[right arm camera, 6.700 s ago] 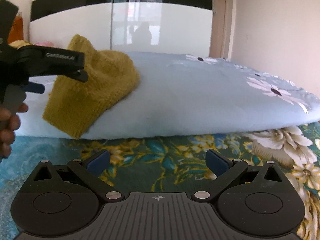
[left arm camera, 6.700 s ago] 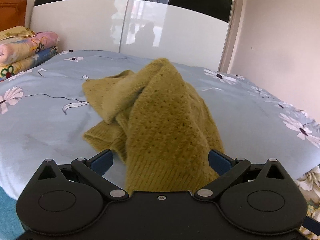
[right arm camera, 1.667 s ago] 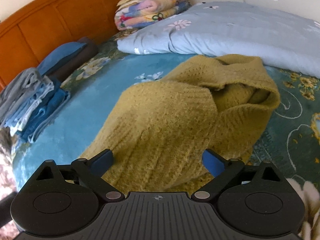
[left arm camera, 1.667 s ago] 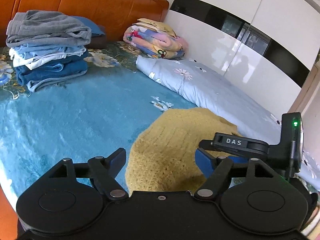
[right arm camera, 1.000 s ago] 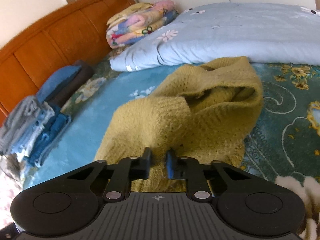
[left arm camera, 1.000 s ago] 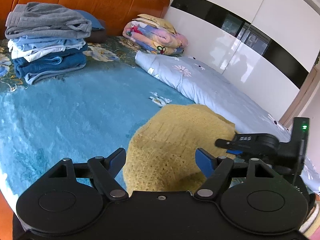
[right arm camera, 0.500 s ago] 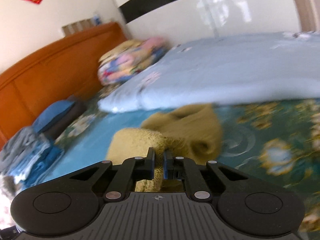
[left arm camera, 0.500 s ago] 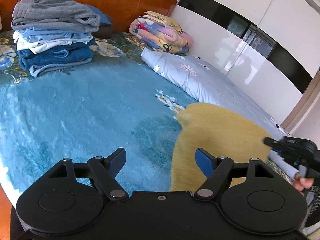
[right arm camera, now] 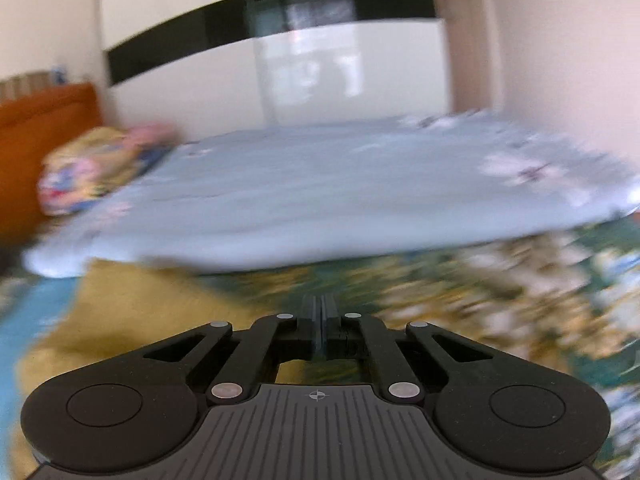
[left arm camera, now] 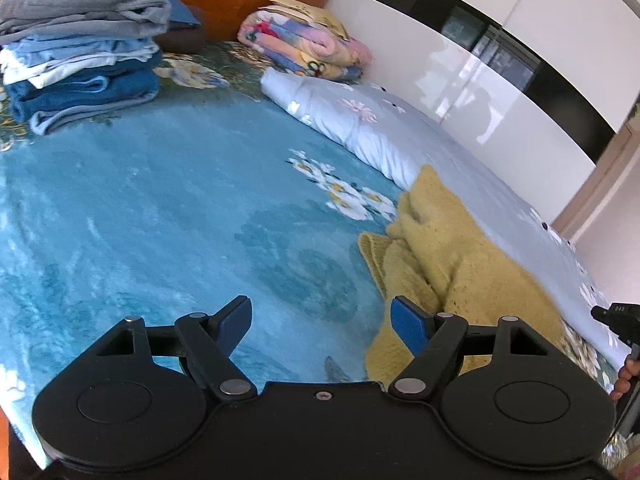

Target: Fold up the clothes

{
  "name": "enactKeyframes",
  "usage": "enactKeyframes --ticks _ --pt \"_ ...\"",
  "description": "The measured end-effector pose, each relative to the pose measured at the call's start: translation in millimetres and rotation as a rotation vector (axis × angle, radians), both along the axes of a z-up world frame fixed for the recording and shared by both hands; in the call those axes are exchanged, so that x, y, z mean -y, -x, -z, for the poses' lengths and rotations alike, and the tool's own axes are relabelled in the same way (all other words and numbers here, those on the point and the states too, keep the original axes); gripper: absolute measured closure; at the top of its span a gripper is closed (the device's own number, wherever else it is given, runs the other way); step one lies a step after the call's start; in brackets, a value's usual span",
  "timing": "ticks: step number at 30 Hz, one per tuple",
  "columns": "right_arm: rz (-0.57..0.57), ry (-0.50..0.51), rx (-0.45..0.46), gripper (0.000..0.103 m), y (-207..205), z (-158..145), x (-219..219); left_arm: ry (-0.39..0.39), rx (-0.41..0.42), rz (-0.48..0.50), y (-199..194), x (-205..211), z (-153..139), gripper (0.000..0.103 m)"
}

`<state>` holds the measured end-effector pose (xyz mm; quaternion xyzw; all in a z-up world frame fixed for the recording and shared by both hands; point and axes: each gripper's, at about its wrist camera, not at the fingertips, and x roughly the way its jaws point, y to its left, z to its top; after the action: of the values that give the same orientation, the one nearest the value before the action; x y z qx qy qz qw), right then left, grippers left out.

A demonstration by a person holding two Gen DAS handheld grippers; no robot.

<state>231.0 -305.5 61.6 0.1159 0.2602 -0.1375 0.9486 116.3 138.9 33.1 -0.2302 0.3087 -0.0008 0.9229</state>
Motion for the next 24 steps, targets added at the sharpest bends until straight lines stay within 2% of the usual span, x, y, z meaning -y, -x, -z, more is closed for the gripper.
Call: enactKeyframes --ticks 1,4,8,11,18,19,21,23,24 --pt "0.011 -0.034 -0.001 0.101 1 1 9 -0.004 -0.004 0.011 -3 3 1 0.028" --pt "0.014 -0.005 -0.005 0.101 4 1 15 -0.012 -0.009 0.043 -15 14 3 0.028" --pt "-0.05 0.0 -0.025 0.101 5 4 8 -0.021 -0.018 0.094 -41 28 4 0.028" --pt "-0.108 -0.009 -0.044 0.097 4 11 -4 -0.021 -0.022 0.134 -65 41 6 0.028" --pt "-0.205 -0.023 -0.096 0.064 5 18 -27 -0.014 -0.066 0.188 -119 66 22 0.03" --pt "-0.214 -0.023 -0.102 0.064 7 20 -29 -0.015 -0.072 0.194 -125 69 25 0.034" --pt "-0.228 -0.013 -0.116 0.058 10 23 -32 -0.014 -0.081 0.202 -137 74 30 0.034" --pt "-0.235 -0.017 -0.129 0.053 14 26 -33 0.0 -0.076 0.198 -138 76 30 0.045" --pt "-0.238 -0.02 -0.135 0.051 15 28 -33 0.006 -0.074 0.196 -139 77 30 0.047"
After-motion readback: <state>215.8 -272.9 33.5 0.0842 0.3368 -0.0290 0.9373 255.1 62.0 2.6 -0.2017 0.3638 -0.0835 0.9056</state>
